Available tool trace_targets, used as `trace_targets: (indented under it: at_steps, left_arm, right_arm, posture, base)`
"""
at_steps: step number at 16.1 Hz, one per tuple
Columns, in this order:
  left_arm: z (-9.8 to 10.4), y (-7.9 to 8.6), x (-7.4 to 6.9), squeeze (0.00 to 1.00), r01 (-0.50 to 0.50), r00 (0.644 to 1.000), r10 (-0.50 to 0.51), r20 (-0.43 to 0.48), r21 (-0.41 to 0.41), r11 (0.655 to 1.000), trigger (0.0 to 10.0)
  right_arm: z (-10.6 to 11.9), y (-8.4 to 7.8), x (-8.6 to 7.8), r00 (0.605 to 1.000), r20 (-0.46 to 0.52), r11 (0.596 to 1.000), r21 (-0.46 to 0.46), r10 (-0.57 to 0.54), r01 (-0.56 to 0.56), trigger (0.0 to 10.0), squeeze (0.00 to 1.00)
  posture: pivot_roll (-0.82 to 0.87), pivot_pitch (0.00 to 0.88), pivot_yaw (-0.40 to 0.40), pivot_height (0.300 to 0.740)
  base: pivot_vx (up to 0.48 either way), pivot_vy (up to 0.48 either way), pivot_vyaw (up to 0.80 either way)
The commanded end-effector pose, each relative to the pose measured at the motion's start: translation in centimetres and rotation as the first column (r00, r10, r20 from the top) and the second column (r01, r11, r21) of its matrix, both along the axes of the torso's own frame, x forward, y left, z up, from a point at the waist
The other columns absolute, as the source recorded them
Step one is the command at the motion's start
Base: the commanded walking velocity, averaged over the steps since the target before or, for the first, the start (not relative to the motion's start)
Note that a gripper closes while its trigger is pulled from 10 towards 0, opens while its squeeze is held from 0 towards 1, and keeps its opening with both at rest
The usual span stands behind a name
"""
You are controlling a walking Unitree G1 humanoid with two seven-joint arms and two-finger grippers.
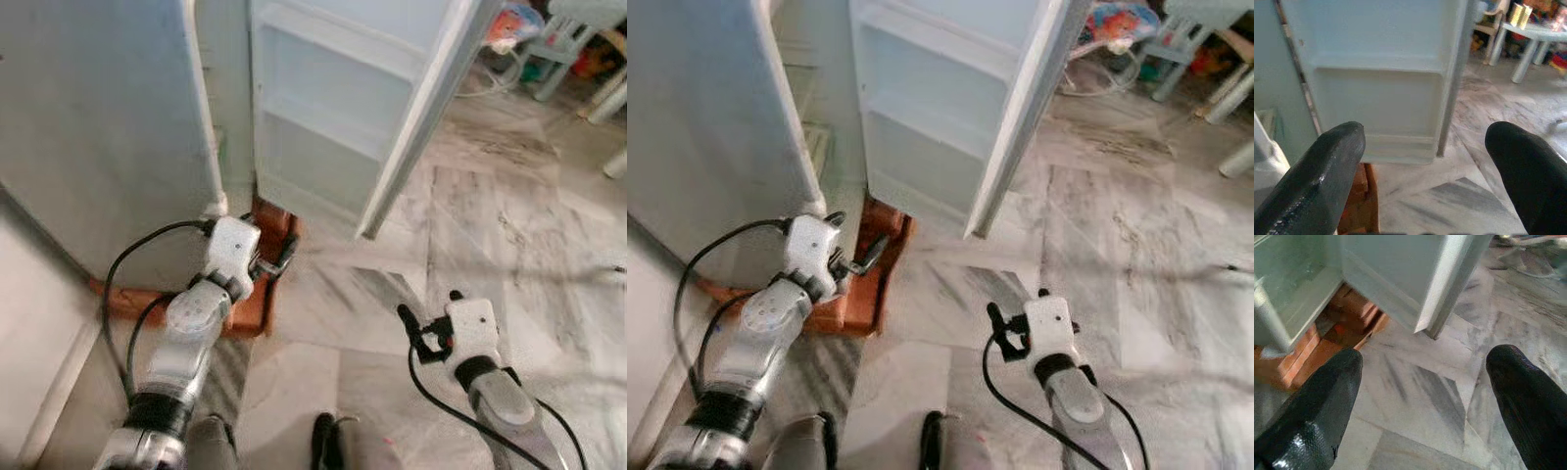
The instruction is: Restocking fridge
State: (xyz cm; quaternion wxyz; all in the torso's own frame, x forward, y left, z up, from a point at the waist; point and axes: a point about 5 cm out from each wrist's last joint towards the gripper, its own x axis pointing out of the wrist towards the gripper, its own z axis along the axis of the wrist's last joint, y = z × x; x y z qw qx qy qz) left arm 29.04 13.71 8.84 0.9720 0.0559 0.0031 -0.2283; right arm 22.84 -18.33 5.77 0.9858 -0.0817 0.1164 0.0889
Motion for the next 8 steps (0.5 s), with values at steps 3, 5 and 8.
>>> trace_targets:
  at_steps: [3,5,8]
  left_arm:
    - [-1.18,2.2,-1.12,0.0,-0.061,0.996,0.063,-0.067,0.033,0.998,10.0]
    - [-0.89,2.0,-1.34,0.0,-0.058,0.996,0.061,-0.067,0.048,0.997,10.0]
    - [-1.4,2.14,-1.91,0.0,-0.085,0.992,0.09,-0.084,0.07,0.994,10.0]
  right_arm:
    - [-0.06,-0.46,0.24,1.0,0.002,1.0,0.001,-0.02,0.02,10.0,0.0]
    - [-0.02,-0.42,0.17,1.0,0.004,1.0,0.005,-0.026,0.026,10.0,0.0]
    - [0.93,-0.59,0.66,0.995,0.075,0.998,0.017,-0.069,0.068,10.0,0.0]
  posture:
    - [0.04,0.132,-0.108,0.74]
    - [0.05,0.141,-0.102,0.74]
    - [0.05,0.141,-0.101,0.74]
  base:
    - [0.0,-0.472,0.0]
    - [0.0,-0.472,0.0]
    - [0.0,-0.472,0.0]
